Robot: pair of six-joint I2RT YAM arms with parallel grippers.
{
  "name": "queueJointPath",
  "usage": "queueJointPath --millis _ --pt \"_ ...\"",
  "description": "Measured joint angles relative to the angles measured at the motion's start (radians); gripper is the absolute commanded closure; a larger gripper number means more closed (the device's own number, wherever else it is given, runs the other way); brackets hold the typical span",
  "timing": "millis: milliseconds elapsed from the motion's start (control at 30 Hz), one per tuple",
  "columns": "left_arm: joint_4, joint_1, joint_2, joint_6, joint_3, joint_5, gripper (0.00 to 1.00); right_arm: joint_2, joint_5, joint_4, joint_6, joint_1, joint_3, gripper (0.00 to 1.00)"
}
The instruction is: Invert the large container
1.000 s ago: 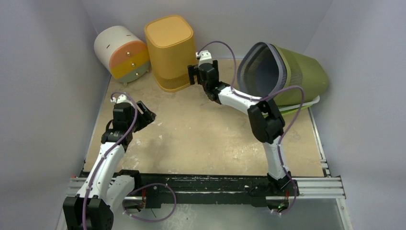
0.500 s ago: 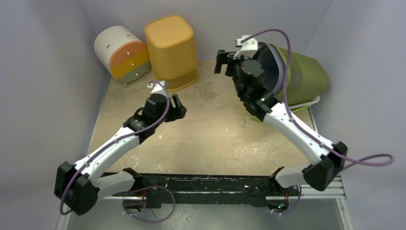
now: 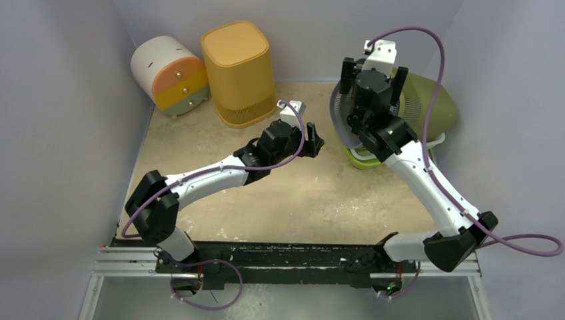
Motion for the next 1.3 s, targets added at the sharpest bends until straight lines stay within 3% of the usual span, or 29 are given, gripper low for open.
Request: queueJointPath --millis 433,700,833,1100,1300 --pt "0.086 -0.010 -0.214 -0.068 -0.412 0.000 0.35 0.078 0.032 -0.093 -0.053 -0.172 0.003 0.14" --pt "0.122 -0.014 -0.285 -0.087 -0.490 -0.001 0.35 0.106 0.013 -0.109 -0.058 -0.176 0.002 0.24" --pt "0.148 -0.014 -0.290 -0.100 -0.528 0.000 0.35 0.106 0.015 -0.109 -0.064 -0.179 0.000 0.42" --pt "0.166 -0.014 -0.330 -0.122 -0.612 -0.001 0.36 0.127 0.018 -0.105 -0.067 -0.187 -0.032 0.41" --pt "0.168 -0.014 -0.393 -0.137 -0.662 -0.014 0.36 0.145 0.043 -0.086 -0.076 -0.191 -0.039 0.50"
